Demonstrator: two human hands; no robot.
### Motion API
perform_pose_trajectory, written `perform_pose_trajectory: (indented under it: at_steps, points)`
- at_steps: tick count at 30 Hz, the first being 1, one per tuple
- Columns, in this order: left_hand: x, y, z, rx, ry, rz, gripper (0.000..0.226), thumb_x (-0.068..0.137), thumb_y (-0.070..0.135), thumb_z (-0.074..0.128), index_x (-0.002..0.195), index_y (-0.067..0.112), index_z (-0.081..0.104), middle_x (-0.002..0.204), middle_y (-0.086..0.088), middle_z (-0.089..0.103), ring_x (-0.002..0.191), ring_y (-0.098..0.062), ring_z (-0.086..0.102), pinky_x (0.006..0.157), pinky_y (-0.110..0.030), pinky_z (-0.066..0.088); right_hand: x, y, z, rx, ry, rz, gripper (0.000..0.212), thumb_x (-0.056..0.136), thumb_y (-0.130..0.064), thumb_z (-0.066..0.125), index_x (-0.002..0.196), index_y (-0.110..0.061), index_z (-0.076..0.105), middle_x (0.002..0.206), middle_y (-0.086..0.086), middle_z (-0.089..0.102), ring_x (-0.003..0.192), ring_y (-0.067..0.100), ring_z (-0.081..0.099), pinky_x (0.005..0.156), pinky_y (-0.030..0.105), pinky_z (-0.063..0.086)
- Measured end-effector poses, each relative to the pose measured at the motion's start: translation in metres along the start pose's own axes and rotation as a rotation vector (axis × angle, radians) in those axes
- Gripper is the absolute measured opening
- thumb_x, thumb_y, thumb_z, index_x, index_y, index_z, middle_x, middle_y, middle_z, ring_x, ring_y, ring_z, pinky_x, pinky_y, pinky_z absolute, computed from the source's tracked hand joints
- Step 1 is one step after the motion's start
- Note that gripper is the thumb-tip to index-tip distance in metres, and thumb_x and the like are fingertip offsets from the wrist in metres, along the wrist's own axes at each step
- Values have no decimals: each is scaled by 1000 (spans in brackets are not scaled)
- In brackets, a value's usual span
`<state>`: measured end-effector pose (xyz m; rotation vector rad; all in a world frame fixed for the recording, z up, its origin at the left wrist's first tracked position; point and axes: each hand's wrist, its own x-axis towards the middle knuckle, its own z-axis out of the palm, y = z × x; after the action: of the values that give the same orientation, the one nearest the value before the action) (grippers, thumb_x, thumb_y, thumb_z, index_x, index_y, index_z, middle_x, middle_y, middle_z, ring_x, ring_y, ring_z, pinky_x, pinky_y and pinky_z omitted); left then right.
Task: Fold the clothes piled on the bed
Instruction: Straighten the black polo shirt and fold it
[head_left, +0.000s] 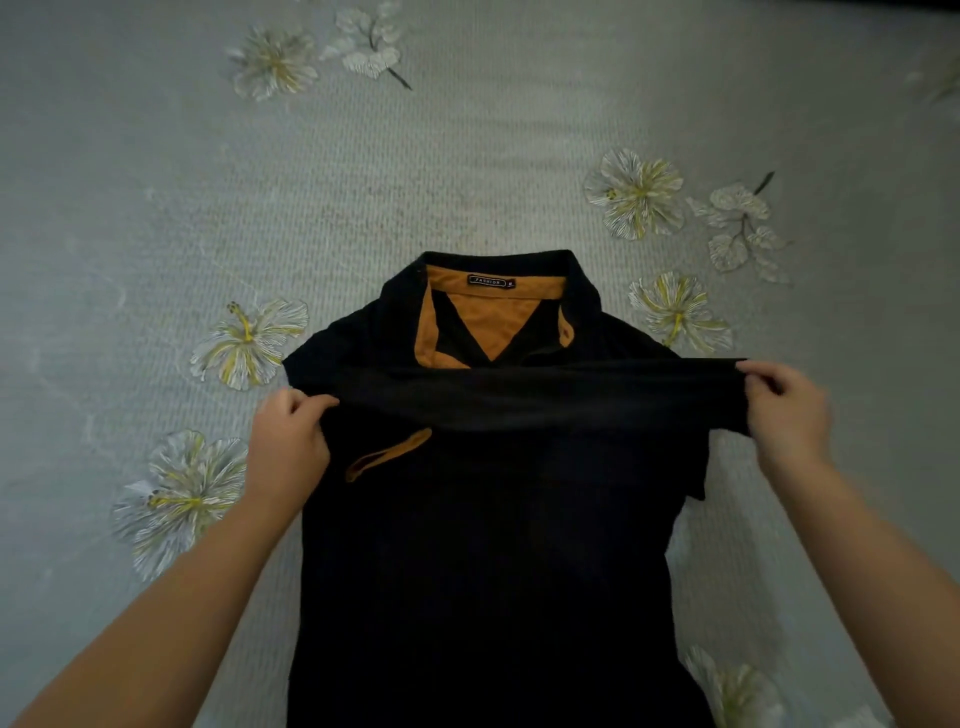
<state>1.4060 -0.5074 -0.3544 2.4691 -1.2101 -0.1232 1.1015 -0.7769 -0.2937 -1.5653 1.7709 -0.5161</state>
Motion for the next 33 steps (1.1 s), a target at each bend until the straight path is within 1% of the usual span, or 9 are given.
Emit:
perform_pose_trajectory:
  at_steps: [4, 8, 11, 13, 15, 18, 22, 27, 33]
  points:
    - [-14, -19, -28, -15, -192, 132, 33, 72, 11, 38, 71, -3, 67, 66, -18, 57, 61, -36, 58, 54, -32, 40, 10, -11, -9, 164, -282, 376, 28, 92, 1, 38, 77, -15, 56, 72, 6, 45, 46, 9, 50, 31, 12, 32]
    - [-26, -11, -21, 206, -665, 151, 34, 89, 17, 40, 111, 8, 65, 102, -12, 62, 99, -30, 58, 80, -34, 46, -5, 11, 10, -318, -263, 285, 30, 89, 3, 41, 111, -1, 61, 106, 19, 60, 89, 33, 57, 73, 34, 47]
    - [-14, 9, -16, 120, -442, -111, 19, 89, 7, 47, 97, -2, 62, 91, -18, 61, 88, -36, 58, 71, -40, 44, -24, 30, 17, -501, -309, 174, 29, 89, -1, 45, 113, 1, 61, 119, 18, 59, 109, 35, 53, 83, 31, 39]
    - [-1, 13, -8, 160, -211, -26, 17, 84, 5, 56, 94, -6, 63, 89, -23, 61, 81, -41, 59, 67, -44, 47, -29, 36, 18, -458, -259, 118, 23, 89, -8, 51, 107, 0, 63, 112, 18, 62, 103, 34, 55, 76, 30, 38]
    - [7, 8, 0, 275, -233, 88, 27, 75, 14, 64, 95, -3, 67, 97, -25, 63, 87, -44, 60, 68, -50, 50, -30, 40, 21, -389, -229, 89, 23, 89, -13, 55, 109, -3, 61, 113, 17, 62, 104, 32, 56, 80, 32, 40]
    - [17, -1, 7, 304, -301, 99, 6, 76, 5, 70, 76, 0, 71, 87, -20, 66, 93, -42, 60, 72, -50, 46, -26, 39, 22, -208, -207, 54, 24, 90, -10, 54, 112, -5, 61, 115, 15, 61, 109, 28, 55, 90, 32, 40]
    - [28, -4, 2, 55, -117, -63, 20, 91, 3, 47, 76, -5, 57, 69, -19, 51, 70, -33, 50, 60, -35, 31, -15, 38, 16, 156, 23, 101, 22, 93, -5, 46, 110, -4, 60, 101, 12, 62, 83, 13, 56, 76, 22, 43]
    - [32, -25, 9, 121, -21, -71, 30, 94, 12, 36, 78, -5, 55, 63, -21, 49, 62, -34, 46, 54, -36, 27, -4, 50, 34, 49, 143, 238, 26, 93, -6, 41, 111, -6, 61, 115, 17, 60, 91, 22, 51, 78, 25, 37]
    - [61, -22, 15, 353, -80, -149, 21, 94, 12, 44, 99, -2, 58, 92, -27, 55, 92, -42, 48, 71, -46, 35, 20, 41, 46, 273, 213, 389, 26, 92, -5, 45, 113, -7, 60, 117, 15, 59, 94, 22, 55, 81, 28, 42]
